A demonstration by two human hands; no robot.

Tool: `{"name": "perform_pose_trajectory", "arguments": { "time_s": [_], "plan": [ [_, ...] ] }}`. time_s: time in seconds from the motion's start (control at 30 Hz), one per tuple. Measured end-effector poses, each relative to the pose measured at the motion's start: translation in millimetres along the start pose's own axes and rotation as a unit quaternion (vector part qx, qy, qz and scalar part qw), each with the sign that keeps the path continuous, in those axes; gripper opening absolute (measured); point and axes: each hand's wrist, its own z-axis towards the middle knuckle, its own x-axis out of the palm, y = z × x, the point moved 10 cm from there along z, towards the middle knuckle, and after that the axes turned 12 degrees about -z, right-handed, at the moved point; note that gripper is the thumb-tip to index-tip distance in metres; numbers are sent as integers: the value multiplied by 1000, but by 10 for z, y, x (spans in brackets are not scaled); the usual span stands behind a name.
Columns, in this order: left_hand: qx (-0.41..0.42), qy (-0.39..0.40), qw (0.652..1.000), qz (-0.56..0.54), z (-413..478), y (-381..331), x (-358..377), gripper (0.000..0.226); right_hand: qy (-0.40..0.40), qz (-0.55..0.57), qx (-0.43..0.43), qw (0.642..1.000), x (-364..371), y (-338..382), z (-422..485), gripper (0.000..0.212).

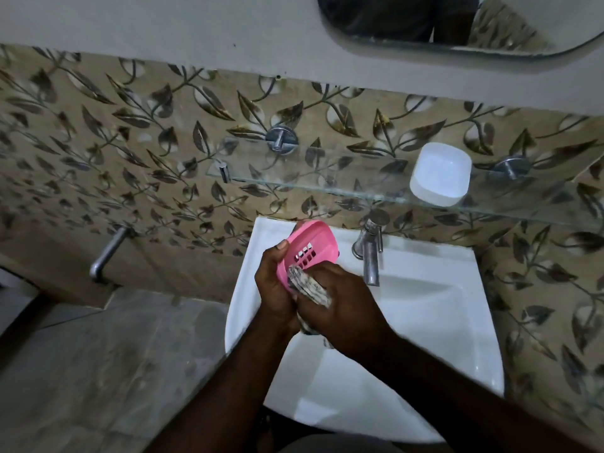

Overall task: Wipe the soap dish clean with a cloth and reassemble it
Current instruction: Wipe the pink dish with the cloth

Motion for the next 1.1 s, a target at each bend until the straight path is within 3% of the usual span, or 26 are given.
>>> {"name": "perform_pose_trajectory", "arguments": {
  "time_s": [0.1,0.2,0.33,0.43,0.53,0.6,0.67,0.73,0.8,0.9,1.0,1.03,1.1],
  "plan": [
    [-21,-7,1000,0,-16,40,0,55,52,-48,-70,995,-63,-18,-31,17],
    [-44,-13,999,3,-48,98,54,50,55,-49,-25,997,-124,-82,37,10],
    [-64,28,997,17,-50,96,227,69,-1,187,114,976,-123,-35,109,17],
    [-74,57,995,24,-5,16,255,64,-14,49,6,999,-131,145,63,2],
    [-99,32,993,47,-7,62,114,64,59,-128,-61,988,-29,63,-27,21],
    [-101,12,994,39,-5,90,52,57,65,-165,-48,983,-17,23,-24,21],
    [-81,5,996,44,12,68,66,53,32,-26,60,997,-36,-57,46,17],
    [-74,25,996,39,14,43,150,46,1,202,182,962,33,-113,86,17],
    [-52,33,998,20,28,-29,187,42,-40,292,205,933,36,-39,136,16],
    [-68,65,995,-26,13,-100,311,34,-71,178,119,974,-93,180,171,9],
    [-69,57,995,37,68,-131,292,65,-26,-16,41,999,-95,207,140,7],
    [-69,50,995,52,74,-129,287,68,-7,-16,43,999,-98,159,144,4],
    [-68,34,994,77,72,-100,298,67,17,111,97,989,-117,53,164,13]
  ]
}}
